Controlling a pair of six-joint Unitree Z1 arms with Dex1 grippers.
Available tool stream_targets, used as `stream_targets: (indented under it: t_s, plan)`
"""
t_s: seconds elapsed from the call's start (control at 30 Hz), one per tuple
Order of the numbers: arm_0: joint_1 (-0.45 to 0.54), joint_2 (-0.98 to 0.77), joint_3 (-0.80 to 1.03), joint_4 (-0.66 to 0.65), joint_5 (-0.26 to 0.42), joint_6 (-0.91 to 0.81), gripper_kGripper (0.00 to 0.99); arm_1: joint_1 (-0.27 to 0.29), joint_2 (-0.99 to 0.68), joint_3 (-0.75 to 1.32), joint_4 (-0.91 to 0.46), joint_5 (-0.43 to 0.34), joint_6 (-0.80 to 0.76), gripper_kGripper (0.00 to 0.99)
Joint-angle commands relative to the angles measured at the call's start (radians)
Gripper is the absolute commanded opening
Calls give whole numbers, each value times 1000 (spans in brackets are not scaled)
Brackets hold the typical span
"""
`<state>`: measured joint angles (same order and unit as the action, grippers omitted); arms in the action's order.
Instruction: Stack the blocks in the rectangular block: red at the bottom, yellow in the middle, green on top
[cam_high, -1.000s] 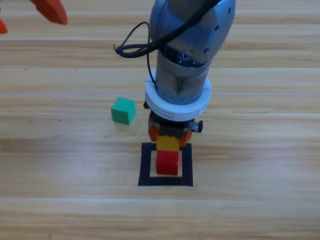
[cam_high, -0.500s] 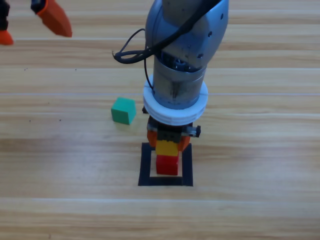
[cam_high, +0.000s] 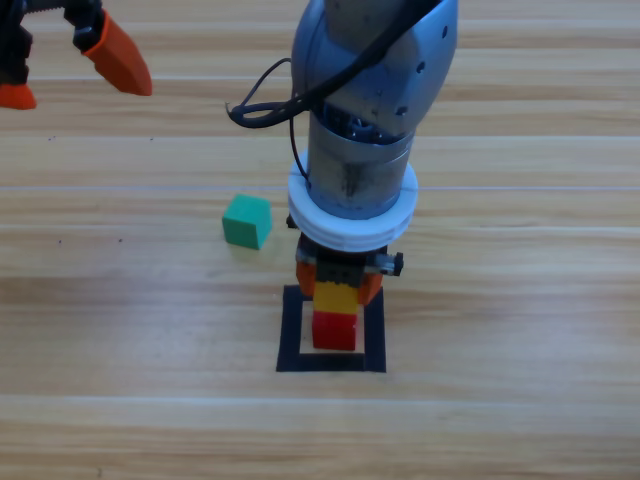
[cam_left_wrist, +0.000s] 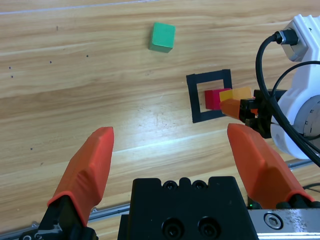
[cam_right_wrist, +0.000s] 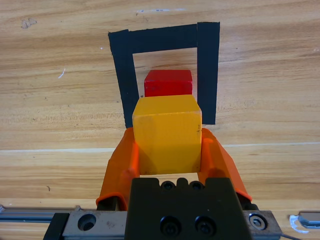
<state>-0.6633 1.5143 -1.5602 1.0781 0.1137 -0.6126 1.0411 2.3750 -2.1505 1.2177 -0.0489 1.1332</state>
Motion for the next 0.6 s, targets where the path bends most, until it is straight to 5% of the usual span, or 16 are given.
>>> stream_targets:
  t_s: [0.03,0.6]
  plan:
    - [21,-29,23,-10,-8,-6,977,25,75,-6,17,18,2,124]
    - [25,-36,34,-15,-5,-6,986,25,98,-9,17,17,0,124]
